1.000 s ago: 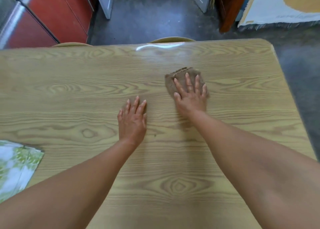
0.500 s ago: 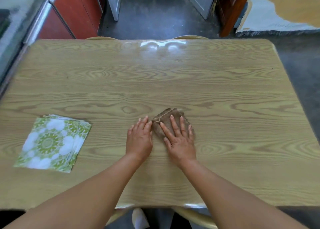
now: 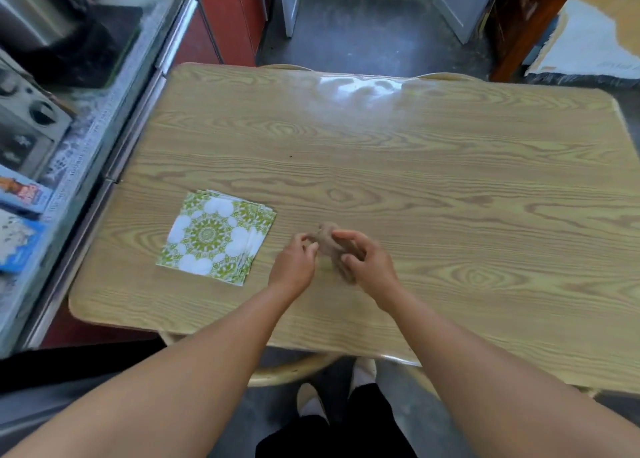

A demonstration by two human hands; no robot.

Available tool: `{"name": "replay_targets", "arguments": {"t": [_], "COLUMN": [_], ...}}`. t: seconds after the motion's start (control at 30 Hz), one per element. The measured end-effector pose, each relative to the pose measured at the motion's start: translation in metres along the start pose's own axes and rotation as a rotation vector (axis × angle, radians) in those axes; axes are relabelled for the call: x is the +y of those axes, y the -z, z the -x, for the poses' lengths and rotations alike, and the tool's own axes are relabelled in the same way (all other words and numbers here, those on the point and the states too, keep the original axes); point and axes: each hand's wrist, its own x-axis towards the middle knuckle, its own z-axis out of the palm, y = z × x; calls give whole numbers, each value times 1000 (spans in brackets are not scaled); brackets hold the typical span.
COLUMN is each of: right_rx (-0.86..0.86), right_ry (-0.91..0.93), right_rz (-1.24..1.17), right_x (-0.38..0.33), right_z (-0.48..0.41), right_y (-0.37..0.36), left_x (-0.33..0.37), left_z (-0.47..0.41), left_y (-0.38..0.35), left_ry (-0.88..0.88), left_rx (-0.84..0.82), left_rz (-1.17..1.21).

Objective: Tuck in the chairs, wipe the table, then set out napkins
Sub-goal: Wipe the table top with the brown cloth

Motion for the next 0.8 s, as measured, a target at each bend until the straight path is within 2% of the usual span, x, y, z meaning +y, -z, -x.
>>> {"name": "replay_targets", "arguments": {"t": [0.07, 0.13, 0.27, 0.43, 0.53, 0.7, 0.8], "right_rx": [47, 36, -48, -35, 10, -136, -209], "right_ry": [-38, -80, -63, 3, 79, 97, 70], "right_rz": [-108, -182, -127, 83, 259, 171, 63], "right_x": [-19, -31, -46, -54, -65, -84, -97], "right_z": [-12, -22, -41, -57, -59, -69, -81], "right_y": [6, 11, 6, -16, -29, -55, -76], "left_x": [12, 24, 41, 49, 43, 39, 27], "left_z": [-1, -2, -8, -16, -20, -35, -52], "left_y": [13, 23, 37, 52, 64, 92, 108], "left_ry": [114, 163, 152, 250, 338, 378, 398], "left_rx": [-25, -107, -168, 18, 35, -33, 20], "left_rz": [255, 401, 475, 462, 582, 688, 708]}}
